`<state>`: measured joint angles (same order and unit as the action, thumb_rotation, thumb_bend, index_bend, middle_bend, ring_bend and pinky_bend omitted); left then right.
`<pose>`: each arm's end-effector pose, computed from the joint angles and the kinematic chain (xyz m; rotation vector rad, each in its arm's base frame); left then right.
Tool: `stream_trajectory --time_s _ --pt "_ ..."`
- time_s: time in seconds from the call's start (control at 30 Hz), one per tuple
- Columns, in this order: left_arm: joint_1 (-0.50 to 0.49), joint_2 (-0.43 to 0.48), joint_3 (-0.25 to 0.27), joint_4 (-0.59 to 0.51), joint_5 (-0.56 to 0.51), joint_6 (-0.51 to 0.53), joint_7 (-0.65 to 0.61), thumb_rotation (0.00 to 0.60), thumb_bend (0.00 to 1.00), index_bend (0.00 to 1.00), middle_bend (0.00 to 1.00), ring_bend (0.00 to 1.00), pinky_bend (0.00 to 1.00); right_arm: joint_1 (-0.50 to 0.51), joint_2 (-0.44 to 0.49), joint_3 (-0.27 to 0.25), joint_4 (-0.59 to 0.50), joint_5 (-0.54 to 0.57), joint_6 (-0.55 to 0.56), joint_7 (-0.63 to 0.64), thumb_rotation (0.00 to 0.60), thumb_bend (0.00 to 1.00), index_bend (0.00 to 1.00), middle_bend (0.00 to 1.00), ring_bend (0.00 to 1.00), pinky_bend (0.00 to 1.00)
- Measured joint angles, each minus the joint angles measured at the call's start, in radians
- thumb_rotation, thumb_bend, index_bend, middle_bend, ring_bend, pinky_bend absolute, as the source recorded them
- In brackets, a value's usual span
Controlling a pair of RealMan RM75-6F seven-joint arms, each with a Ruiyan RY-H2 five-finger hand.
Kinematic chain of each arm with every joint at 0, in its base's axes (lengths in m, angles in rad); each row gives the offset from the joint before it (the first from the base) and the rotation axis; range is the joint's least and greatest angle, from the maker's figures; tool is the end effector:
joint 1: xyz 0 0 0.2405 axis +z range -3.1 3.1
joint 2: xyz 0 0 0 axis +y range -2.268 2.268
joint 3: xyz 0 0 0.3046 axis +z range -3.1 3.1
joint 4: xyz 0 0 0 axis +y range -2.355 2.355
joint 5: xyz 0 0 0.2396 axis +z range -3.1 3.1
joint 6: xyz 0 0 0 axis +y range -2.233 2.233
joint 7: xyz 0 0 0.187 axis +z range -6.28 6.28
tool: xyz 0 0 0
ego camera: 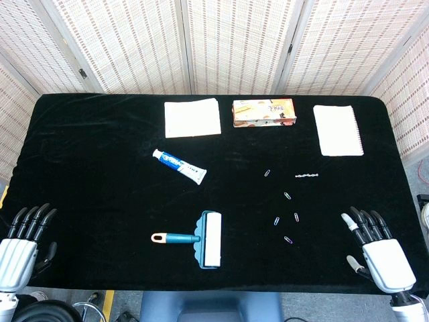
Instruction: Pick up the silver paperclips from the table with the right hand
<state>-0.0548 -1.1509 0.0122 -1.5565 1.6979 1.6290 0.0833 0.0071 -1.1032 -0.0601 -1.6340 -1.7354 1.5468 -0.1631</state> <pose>-0.3433 0.2015 0.1452 -1.5138 -0.7025 -0.9640 -0.3434 -0.1720 0.1318 1.6102 -0.7694 0.8352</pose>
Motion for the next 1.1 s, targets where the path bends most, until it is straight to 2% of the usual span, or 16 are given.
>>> stream_trajectory --time_s 0.3,0.5,0.67,0.83,0.97,1.1 --pt "0.002 0.001 0.003 -0.001 0.012 0.010 -0.006 0.600 0.56 0.04 0.06 0.08 0.00 -0.003 0.000 0.001 -0.002 -0.011 0.014 -0.004 0.600 0.25 0.00 0.00 0.00 0.00" --pt "0.003 0.010 -0.004 0.001 -0.013 0.009 -0.031 0.600 0.56 0.04 0.06 0.08 0.00 0.028 0.004 0.031 -0.012 0.004 -0.014 -0.013 0.600 0.25 0.15 0.00 0.00 0.00" --pt "-0.002 0.015 -0.002 0.001 0.015 0.007 -0.051 0.600 0.56 0.04 0.06 0.08 0.00 0.091 0.015 0.082 -0.058 0.076 -0.116 -0.102 0.600 0.26 0.24 0.00 0.00 0.00" --pt "-0.006 0.015 -0.012 -0.002 -0.034 -0.006 -0.043 0.600 0.56 0.03 0.06 0.08 0.00 0.189 0.007 0.156 -0.077 0.197 -0.249 -0.157 0.600 0.27 0.28 0.00 0.00 0.00" --pt "-0.009 0.020 -0.010 0.000 -0.016 -0.013 -0.058 0.600 0.56 0.03 0.06 0.08 0.00 0.254 -0.036 0.201 -0.037 0.266 -0.308 -0.168 0.600 0.27 0.31 0.00 0.00 0.00" --pt "-0.018 0.024 -0.023 0.007 -0.050 -0.033 -0.070 0.600 0.56 0.02 0.06 0.08 0.00 0.298 -0.081 0.236 0.031 0.315 -0.342 -0.143 0.600 0.27 0.36 0.00 0.00 0.00"
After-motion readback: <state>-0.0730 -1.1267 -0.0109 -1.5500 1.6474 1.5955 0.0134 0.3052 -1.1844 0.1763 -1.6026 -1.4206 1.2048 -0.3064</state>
